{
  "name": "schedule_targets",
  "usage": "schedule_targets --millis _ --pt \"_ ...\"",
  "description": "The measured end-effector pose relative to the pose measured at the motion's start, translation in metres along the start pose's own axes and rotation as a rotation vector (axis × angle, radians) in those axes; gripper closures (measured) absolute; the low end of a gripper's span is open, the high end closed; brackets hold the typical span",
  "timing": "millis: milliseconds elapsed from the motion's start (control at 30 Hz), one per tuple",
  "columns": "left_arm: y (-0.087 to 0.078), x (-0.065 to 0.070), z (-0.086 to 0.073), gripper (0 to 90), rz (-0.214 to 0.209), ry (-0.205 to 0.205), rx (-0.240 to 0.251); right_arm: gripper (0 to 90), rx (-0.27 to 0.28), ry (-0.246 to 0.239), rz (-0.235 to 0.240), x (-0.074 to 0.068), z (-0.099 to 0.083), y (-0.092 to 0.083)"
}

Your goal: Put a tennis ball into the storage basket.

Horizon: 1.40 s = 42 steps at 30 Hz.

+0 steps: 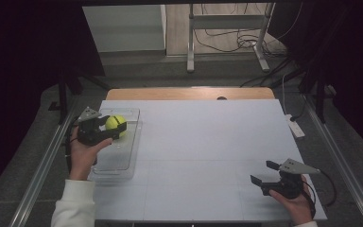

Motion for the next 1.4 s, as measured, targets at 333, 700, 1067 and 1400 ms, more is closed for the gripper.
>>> schedule_targets --millis 333,700,1067,1400 --pt "-0.003 -0.011 -0.005 26.6 0.026 -0.014 -0.008 11.7 0.0 0.0 0.001 0.0 0.0 0.0" --pt "-0.004 -0.014 -0.007 26.6 0.04 -0.01 -0.021 11.7 -0.001 0.0 0.002 0.0 0.0 0.0" --pt "0.001 -0.02 -0.013 26.5 0.055 -0.012 -0.048 11.7 -0.003 0.0 0.003 -0.001 0.0 0.001" --pt "0.004 -0.024 -0.02 26.5 0.072 -0.011 -0.089 11.7 -0.004 0.001 0.002 -0.001 0.0 0.001"
Point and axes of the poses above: each handheld gripper's, and its own axes: y roughly forward along the jaws, z roughly out of its top, x roughly to its right, the point moved 7 cm from there along y, roughly forward along the jaws
